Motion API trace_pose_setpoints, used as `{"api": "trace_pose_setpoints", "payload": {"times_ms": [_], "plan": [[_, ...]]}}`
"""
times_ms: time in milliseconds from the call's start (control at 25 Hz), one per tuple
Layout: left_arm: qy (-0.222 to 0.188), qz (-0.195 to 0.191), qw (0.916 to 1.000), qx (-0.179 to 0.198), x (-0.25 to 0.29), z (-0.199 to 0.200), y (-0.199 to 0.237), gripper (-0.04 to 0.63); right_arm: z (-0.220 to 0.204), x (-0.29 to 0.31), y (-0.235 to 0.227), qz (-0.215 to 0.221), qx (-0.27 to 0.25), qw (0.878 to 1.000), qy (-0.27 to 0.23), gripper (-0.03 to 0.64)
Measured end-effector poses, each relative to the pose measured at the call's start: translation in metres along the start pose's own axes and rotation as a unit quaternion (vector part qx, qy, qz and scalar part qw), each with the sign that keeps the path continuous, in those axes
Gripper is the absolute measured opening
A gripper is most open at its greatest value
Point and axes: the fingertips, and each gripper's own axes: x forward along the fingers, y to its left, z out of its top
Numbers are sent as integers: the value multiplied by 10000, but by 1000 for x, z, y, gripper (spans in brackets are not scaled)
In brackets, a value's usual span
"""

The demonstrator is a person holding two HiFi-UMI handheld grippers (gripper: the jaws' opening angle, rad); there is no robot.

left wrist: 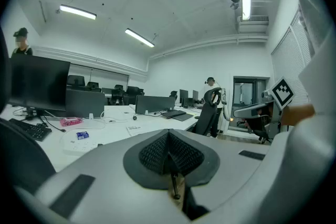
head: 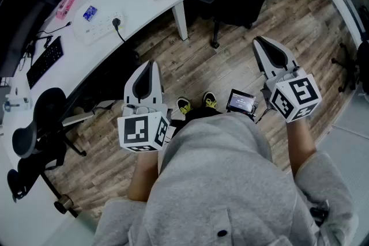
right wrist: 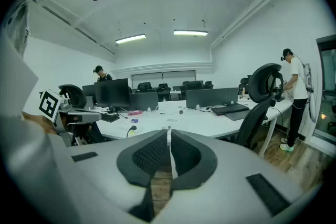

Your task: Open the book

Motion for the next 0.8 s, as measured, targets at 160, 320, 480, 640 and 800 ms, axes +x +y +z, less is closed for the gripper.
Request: {"api": "trace_pose_setpoints", "payload": {"times_ms": [160,320,480,640,800], "plan": [[22,-52,10000,36,3,4,-9,11,3,2,0,74,312,9994,-127,43],[-4,-42,9999,130,3,10,-9,11,8,9,15,366,560,9973,-308,43],[-37,-4,9999,154,-1,13,-1,11,14,15,30,576,715,9948,-437,41],[-104,12,9998,138,-5,18,8,11,19,20,43,585,666,9951,-442,43],[-216,-30,9996,167,-9,23,15,11,22,27,57,595,643,9951,-453,43]]}}
